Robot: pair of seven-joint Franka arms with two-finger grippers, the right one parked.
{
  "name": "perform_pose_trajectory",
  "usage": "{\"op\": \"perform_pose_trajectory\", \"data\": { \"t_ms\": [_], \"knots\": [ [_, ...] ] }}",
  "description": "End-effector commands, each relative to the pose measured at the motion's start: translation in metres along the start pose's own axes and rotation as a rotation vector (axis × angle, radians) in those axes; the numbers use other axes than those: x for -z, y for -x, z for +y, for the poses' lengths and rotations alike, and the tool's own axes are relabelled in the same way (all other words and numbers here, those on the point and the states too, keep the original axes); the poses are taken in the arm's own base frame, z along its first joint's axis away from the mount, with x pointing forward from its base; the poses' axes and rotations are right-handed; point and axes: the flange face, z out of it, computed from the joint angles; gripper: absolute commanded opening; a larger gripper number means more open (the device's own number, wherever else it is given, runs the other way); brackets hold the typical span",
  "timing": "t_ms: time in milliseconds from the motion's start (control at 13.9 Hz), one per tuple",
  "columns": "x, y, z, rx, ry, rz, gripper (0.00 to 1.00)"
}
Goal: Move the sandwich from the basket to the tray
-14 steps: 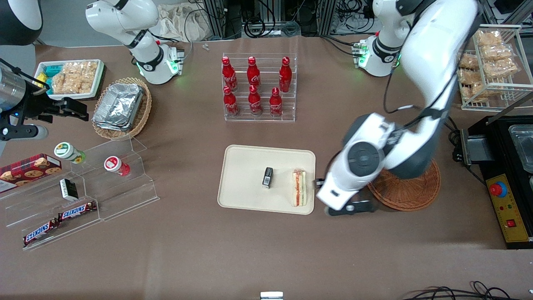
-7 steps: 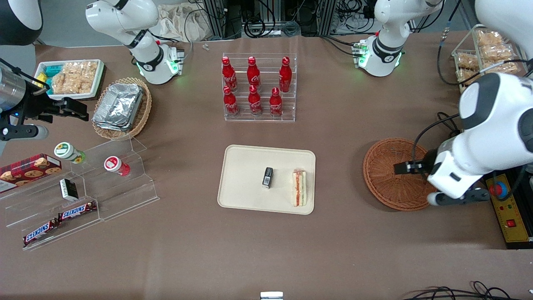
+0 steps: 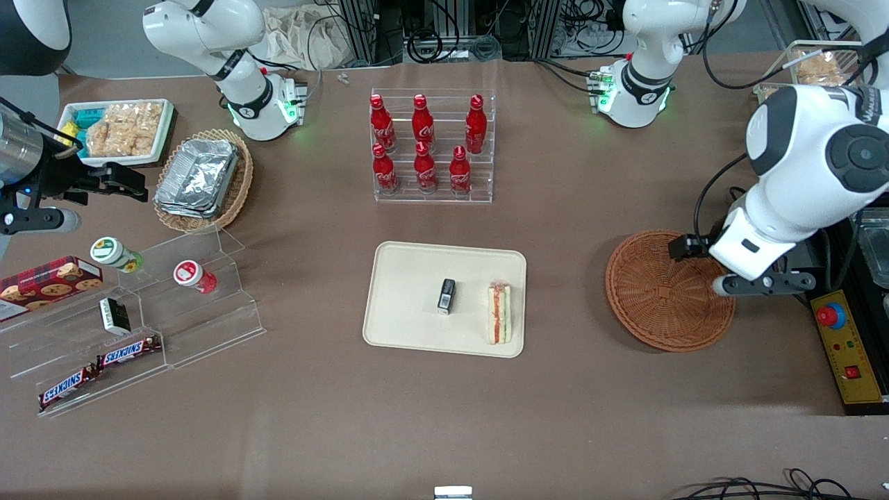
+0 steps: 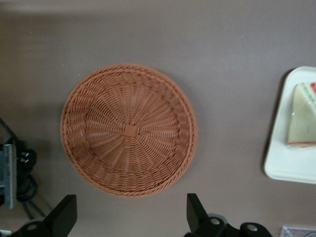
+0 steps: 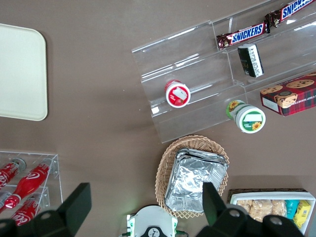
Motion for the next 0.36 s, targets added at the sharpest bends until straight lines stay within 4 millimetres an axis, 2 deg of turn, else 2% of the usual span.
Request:
{"op": "perform_pose_trajectory", "data": {
  "t_ms": [0, 288],
  "knots": [
    [0.01, 0.014, -0.002, -0.091, 0.007, -0.001, 1.0],
    [0.03, -0.02, -0.006, -0.091, 0.026, -0.042, 1.0]
  ]
}}
